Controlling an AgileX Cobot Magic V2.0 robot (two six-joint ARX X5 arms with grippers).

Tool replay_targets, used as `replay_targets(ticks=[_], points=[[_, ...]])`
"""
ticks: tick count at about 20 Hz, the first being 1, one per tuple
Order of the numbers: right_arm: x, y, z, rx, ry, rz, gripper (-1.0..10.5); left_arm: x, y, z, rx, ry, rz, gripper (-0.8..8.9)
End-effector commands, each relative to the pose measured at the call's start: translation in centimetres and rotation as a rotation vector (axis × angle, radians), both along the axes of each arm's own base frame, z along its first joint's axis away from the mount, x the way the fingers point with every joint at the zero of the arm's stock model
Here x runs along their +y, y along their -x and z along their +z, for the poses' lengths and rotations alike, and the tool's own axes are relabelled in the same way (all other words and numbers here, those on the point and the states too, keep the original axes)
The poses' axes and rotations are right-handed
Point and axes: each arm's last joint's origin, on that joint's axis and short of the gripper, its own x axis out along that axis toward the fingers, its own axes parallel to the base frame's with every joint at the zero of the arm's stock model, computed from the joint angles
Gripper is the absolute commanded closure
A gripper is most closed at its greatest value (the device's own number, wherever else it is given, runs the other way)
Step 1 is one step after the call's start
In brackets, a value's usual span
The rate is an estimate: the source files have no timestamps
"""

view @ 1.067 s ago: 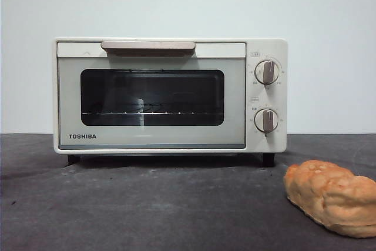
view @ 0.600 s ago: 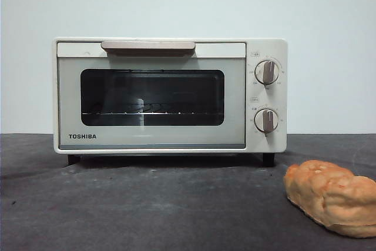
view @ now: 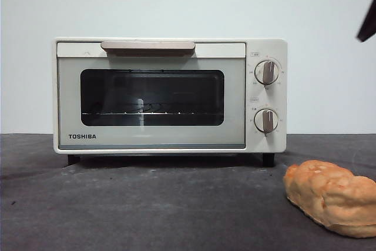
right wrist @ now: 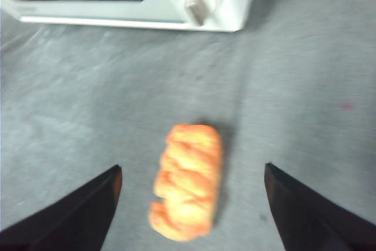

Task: The left arm flap open the oven, the right arm pick bread and place it into oven, the left arm flap close the oven

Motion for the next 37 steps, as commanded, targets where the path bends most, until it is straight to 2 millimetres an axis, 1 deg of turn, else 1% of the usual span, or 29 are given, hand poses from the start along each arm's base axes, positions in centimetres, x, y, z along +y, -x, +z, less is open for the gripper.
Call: replay_targets(ticks=[1, 8, 12, 18, 22, 25, 27, 31, 34, 37], points=[[1.2, -0.8, -0.5, 0.014, -0.015, 0.003, 5.5, 0.0, 0.0, 0.7, -0.028, -0.005, -0.010, 7.98], [5.2, -2.4, -4.2, 0.086, 0.108, 0.039, 5.2, 0.0, 0.0, 0.7, -0.027, -0.005, -0.010, 7.98], [7.1, -3.1, -6.3, 0.124, 0.174, 0.044, 5.1, 0.0, 0.0, 0.6, -0.025, -0.005, -0.010, 7.98], [9.0, -4.4, -9.1, 0.174, 0.251, 0.040, 5.1, 0.0, 0.0, 0.6, -0.024, -0.005, -0.010, 7.98], [9.4, -4.8, -10.6, 0.214, 0.309, 0.032, 5.1, 0.0, 0.0, 0.6, -0.024, -0.005, -0.010, 7.98], [9.5, -4.9, -11.0, 0.227, 0.326, 0.028, 5.2, 0.0, 0.0, 0.6, -0.024, -0.005, -0.010, 7.98], [9.5, -4.9, -11.0, 0.228, 0.326, 0.030, 6.3, 0.0, 0.0, 0.6, -0.024, -0.004, -0.010, 7.98], [9.5, -4.9, -11.0, 0.230, 0.319, 0.038, 7.2, -0.1, 0.0, 0.6, -0.025, -0.002, -0.010, 7.98], [9.4, -4.8, -10.5, 0.211, 0.311, 0.041, 7.3, -0.3, 0.0, 0.7, -0.026, 0.000, -0.031, 7.98], [9.2, -4.4, -9.2, 0.161, 0.273, 0.037, 7.4, -0.6, 0.0, 0.7, -0.031, 0.004, -0.063, 7.98]])
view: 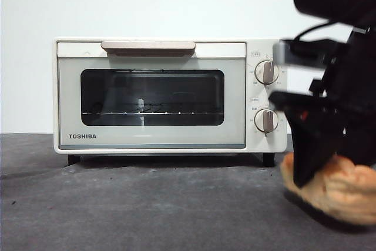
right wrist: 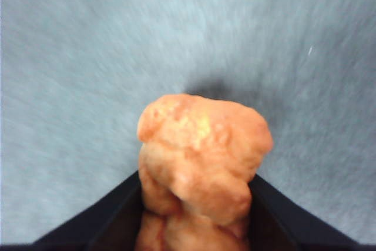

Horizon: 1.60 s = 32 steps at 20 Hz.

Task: The left arm flap open the oven, the right arm pick bread and place it into oven, the left arm flap close the oven

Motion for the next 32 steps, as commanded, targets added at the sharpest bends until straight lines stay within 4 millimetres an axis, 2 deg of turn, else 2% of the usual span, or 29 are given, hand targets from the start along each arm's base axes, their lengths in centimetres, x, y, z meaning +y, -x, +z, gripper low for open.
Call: replay_targets(ticks=[1, 7, 15, 19, 23, 32], points=[[0.0, 0.4, 1.2, -0.050, -0.044, 0.004, 7.3, -0.3, -0.1, 0.8, -0.032, 0.014, -0.024, 7.98], [-1.2, 2.1, 5.0, -0.192, -0.171, 0.015, 7.3, -2.2, -2.3, 1.6, -0.094, 0.127, -0.102, 7.97], [-2.9, 4.2, 8.8, -0.291, -0.242, 0.014, 7.3, -7.1, -8.9, 2.9, -0.174, 0.190, -0.243, 7.97], [-3.3, 4.7, 9.5, -0.319, -0.263, 0.014, 7.3, -9.1, -12.6, 2.8, -0.158, 0.165, -0.278, 7.97], [-3.4, 4.9, 9.7, -0.324, -0.267, 0.014, 7.3, -10.7, -15.2, 2.3, -0.148, 0.114, -0.290, 7.97], [-3.4, 4.9, 9.7, -0.325, -0.267, 0.014, 7.3, -12.5, -16.9, 0.0, -0.111, 0.064, -0.340, 7.98]])
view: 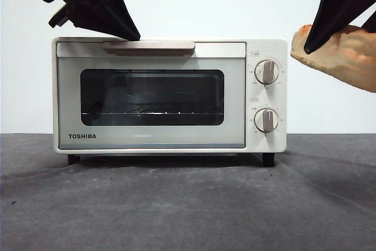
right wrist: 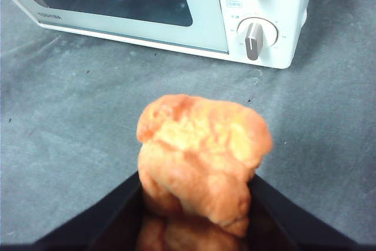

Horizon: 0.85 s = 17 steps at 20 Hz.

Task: The left arm flap open the oven, the right arm pick bread and place it into oven, the left arm flap close the oven

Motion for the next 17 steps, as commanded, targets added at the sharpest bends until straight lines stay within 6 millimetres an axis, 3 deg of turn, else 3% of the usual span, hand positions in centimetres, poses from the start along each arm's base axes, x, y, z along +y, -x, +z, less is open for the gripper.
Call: replay_targets(ticks=[1, 9, 17], points=[[0.2, 0.0, 0.7, -0.017, -0.021, 0.004, 7.3, -0.6, -0.6, 0.0, -0.022, -0.022, -0.006, 7.97], [0.2, 0.0, 0.7, -0.016, -0.021, 0.004, 7.3, -1.3, -0.9, -1.3, 0.010, -0.076, -0.020, 7.98], [0.2, 0.0, 0.7, -0.012, -0.018, 0.005, 7.3, -3.4, 1.0, -2.3, 0.104, -0.142, -0.121, 7.98]])
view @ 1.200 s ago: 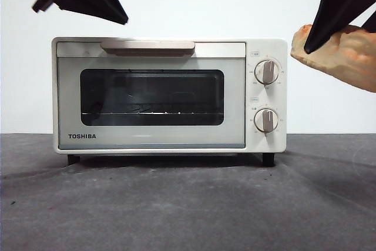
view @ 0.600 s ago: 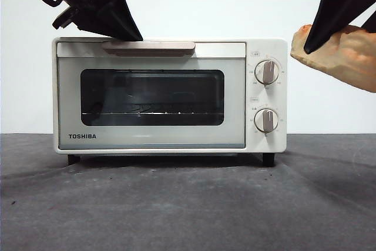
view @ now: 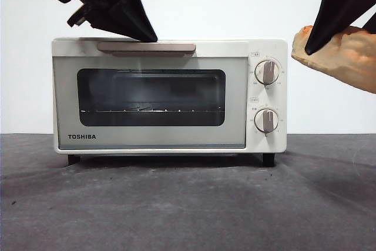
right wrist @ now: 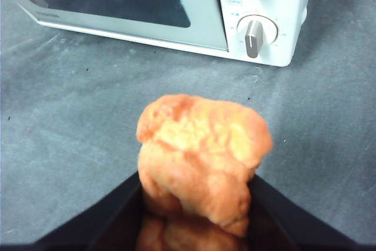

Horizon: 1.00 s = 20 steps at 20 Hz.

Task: The left arm flap open the oven, the right arm pick bread and place it into oven, the left arm flap close the oven

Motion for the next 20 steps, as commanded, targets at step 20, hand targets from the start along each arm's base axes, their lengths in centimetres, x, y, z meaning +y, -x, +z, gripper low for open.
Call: replay_targets(ticks=[20], points=[[0.2, 0.0, 0.7, -0.028, -0.007, 0.023, 7.3, -2.5, 4.6, -4.0, 0.428, -0.228, -0.088, 7.98]])
